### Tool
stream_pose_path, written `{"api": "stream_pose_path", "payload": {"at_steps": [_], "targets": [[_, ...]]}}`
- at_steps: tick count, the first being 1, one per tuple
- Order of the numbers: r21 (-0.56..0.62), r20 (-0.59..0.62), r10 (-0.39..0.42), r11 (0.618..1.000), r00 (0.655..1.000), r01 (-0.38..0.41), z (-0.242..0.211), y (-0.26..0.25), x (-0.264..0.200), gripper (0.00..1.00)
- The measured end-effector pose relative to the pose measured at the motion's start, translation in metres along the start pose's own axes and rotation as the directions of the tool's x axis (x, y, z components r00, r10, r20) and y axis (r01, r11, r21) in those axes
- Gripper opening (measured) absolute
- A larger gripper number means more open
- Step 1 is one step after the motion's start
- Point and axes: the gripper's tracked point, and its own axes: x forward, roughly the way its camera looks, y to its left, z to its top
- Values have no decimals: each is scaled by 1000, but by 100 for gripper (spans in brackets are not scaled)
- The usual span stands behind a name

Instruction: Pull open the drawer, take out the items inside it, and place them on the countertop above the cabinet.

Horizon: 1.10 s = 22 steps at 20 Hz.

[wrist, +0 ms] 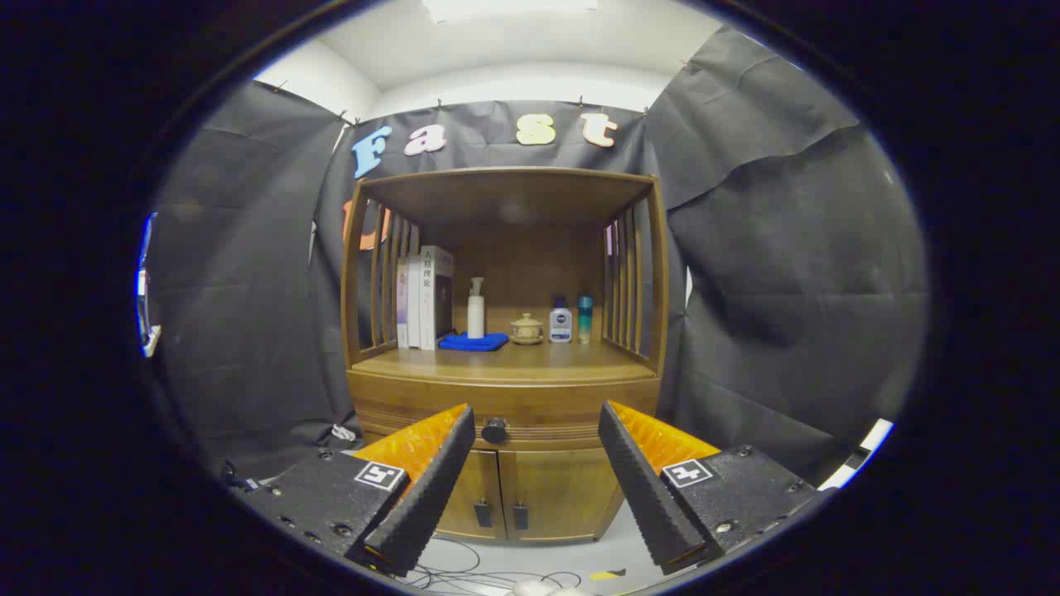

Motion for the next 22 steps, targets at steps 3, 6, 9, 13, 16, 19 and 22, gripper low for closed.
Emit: {"api": "stream_pose_path", "payload": {"at_steps": [3, 6, 9, 13, 16, 19, 22], "targets": [[6, 7, -5, 1000, 1000, 5, 0, -2, 0, 98], [12, 10, -7, 1000, 1000, 7, 2, -2, -1, 98], [9, 13, -7, 1000, 1000, 7, 2, -1, -2, 98], [7, 19, -6, 1000, 1000, 6, 4, 1, 0, 98], [3, 13, -4, 1000, 1000, 4, 1, 1, 3, 98], [-2, 17, 1, 1000, 1000, -1, -2, 2, 8, 98], [-12, 7, 23, 1000, 1000, -23, -10, 13, 20, 98]]}}
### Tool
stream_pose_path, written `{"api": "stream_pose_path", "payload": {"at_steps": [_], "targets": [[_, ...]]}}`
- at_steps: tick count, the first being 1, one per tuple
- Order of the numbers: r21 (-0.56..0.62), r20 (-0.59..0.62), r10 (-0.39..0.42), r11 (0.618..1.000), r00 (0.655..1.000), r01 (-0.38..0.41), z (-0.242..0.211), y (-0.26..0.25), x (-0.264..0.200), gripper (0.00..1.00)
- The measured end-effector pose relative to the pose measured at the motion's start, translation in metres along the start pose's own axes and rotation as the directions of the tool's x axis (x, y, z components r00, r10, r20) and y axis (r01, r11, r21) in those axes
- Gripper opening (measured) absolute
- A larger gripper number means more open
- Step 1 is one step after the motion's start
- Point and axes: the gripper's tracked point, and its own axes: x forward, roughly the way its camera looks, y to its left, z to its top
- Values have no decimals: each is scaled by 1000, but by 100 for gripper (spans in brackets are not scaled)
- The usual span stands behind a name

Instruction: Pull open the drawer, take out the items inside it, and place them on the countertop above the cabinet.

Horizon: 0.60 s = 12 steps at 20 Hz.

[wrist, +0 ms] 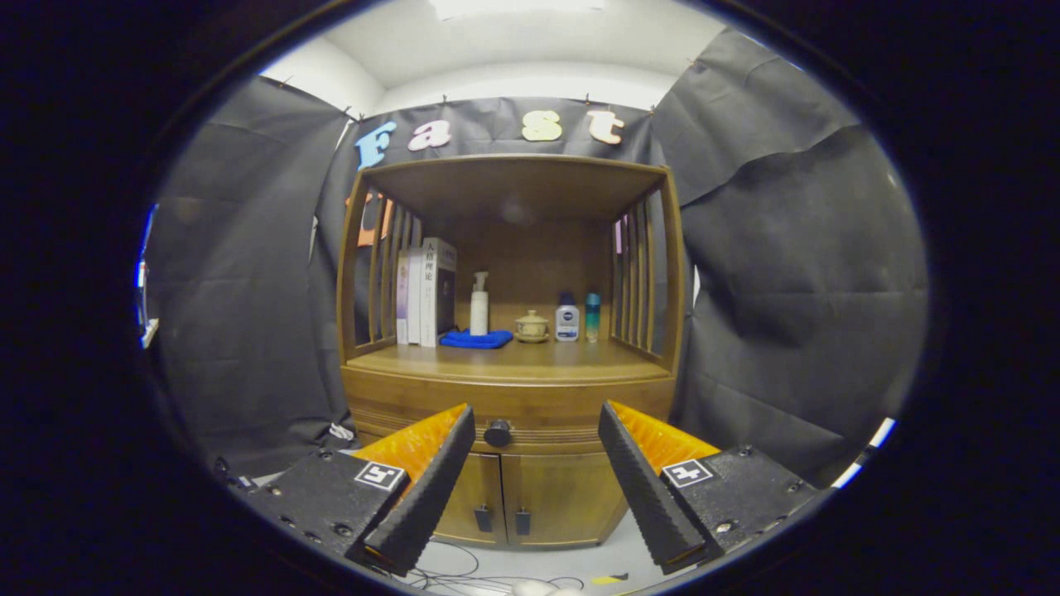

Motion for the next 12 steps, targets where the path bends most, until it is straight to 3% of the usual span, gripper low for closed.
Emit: {"api": "stream_pose_path", "payload": {"at_steps": [3, 12], "targets": [[-8, -11, 11, 1000, 1000, -11, -13, 12, 21, 98], [-6, -106, 7, 1000, 994, -7, -79, 36, 143, 98]]}}
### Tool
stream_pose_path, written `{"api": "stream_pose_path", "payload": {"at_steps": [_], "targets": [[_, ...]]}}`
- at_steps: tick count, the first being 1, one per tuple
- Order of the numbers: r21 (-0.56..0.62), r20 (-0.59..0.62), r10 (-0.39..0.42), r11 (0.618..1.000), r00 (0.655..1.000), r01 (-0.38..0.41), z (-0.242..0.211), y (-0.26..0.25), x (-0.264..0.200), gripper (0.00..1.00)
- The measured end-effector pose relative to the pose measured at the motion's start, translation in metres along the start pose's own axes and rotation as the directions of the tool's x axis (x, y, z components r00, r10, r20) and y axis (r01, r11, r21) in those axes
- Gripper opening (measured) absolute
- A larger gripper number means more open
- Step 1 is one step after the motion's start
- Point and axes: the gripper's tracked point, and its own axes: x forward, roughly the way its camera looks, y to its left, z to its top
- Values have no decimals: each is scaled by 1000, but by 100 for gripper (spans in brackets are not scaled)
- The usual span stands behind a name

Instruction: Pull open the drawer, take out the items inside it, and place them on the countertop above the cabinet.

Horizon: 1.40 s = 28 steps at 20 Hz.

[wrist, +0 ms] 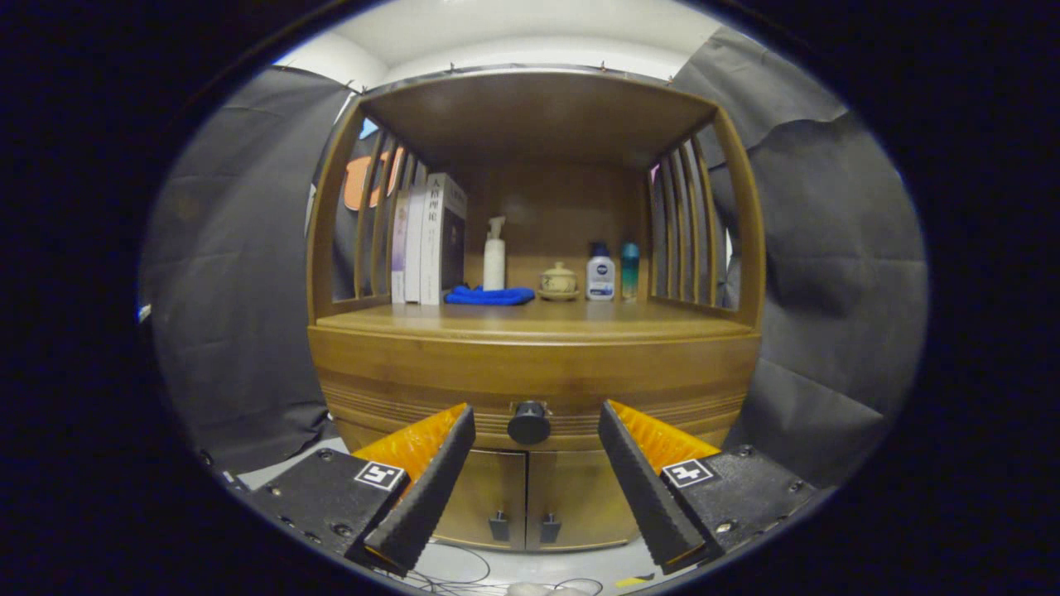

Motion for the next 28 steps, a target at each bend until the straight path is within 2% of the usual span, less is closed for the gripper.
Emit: {"api": "stream_pose_path", "payload": {"at_steps": [8, 11, 15, 21, 23, 28], "targets": [[15, -71, -25, 1000, 997, 26, -31, 10, 78, 98], [14, -80, -19, 1000, 997, 21, -37, 16, 92, 92], [15, -61, -51, 999, 997, 52, -34, 12, 95, 78], [39, -74, -46, 998, 996, 49, -35, 4, 96, 47], [12, -86, -56, 998, 995, 57, -36, 4, 97, 43], [28, -103, -54, 998, 993, 57, -38, 6, 87, 37]]}}
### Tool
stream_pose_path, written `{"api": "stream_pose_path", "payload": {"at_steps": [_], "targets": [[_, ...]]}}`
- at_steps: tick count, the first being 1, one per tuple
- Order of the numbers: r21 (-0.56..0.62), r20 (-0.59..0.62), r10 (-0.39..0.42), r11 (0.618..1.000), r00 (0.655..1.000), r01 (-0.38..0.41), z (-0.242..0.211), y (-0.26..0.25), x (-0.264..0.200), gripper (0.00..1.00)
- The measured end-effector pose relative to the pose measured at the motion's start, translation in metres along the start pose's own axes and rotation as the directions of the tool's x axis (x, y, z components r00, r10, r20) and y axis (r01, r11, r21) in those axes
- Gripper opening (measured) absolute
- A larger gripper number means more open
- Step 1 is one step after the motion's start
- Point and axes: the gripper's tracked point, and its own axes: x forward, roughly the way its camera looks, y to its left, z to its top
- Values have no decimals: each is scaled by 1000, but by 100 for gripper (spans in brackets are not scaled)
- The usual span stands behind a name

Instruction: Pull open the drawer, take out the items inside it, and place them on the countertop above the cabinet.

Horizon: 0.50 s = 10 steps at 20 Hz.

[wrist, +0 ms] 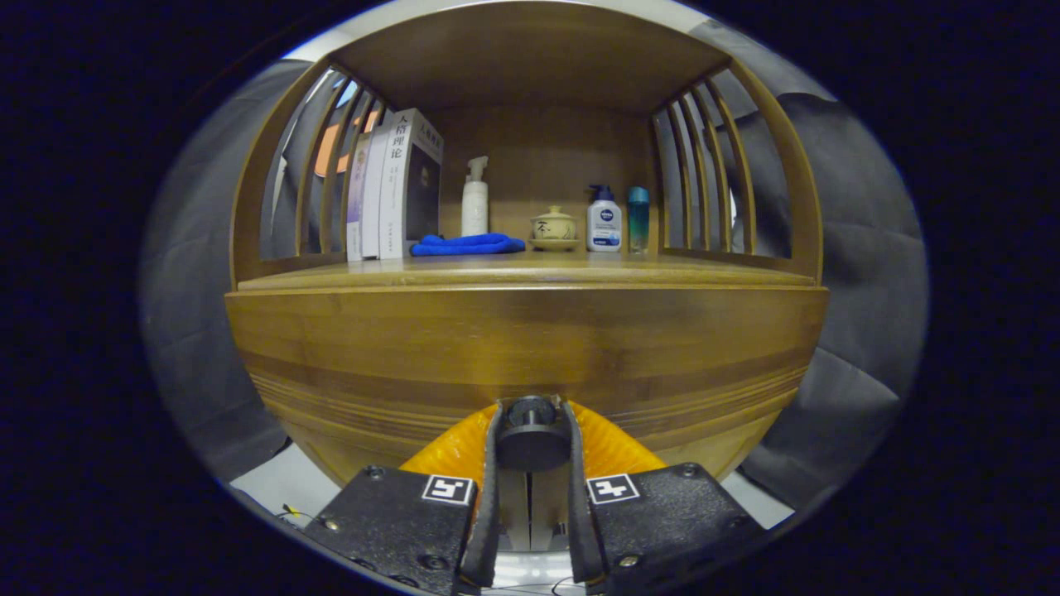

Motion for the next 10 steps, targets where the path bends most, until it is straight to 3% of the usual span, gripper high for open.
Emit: {"api": "stream_pose_path", "payload": {"at_steps": [10], "targets": [[-18, -13, 10, 1000, 1000, -10, -17, -2, -58, 36]]}}
